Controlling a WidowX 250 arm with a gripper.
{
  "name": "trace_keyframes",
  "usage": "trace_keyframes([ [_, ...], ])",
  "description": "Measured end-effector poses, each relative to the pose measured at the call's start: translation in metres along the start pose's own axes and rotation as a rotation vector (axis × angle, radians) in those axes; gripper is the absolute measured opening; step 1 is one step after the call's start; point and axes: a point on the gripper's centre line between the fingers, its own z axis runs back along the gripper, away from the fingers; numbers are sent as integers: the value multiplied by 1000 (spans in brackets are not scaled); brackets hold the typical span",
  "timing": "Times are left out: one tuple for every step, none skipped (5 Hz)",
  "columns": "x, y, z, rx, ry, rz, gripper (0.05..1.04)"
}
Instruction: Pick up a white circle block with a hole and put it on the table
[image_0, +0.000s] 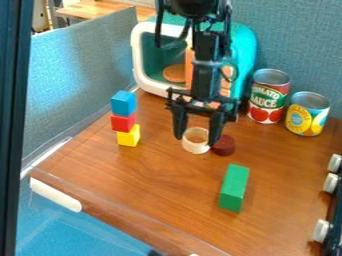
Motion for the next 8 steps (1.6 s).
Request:
trace_keyframes([
  [-3, 13, -22, 19, 57, 20, 760],
  [-9, 33, -36, 19, 72, 62, 760],
  [-11, 51, -47, 4, 84, 109, 760],
  [-12, 57, -51, -7, 92, 123, 760],
  [-11, 59, -62, -8, 114, 122, 760],
  [-11, 58, -63, -11, 117, 117, 804],
  [-11, 57, -63, -9, 117, 111, 1009],
  [-9, 44, -54, 11, 90, 69, 1008],
])
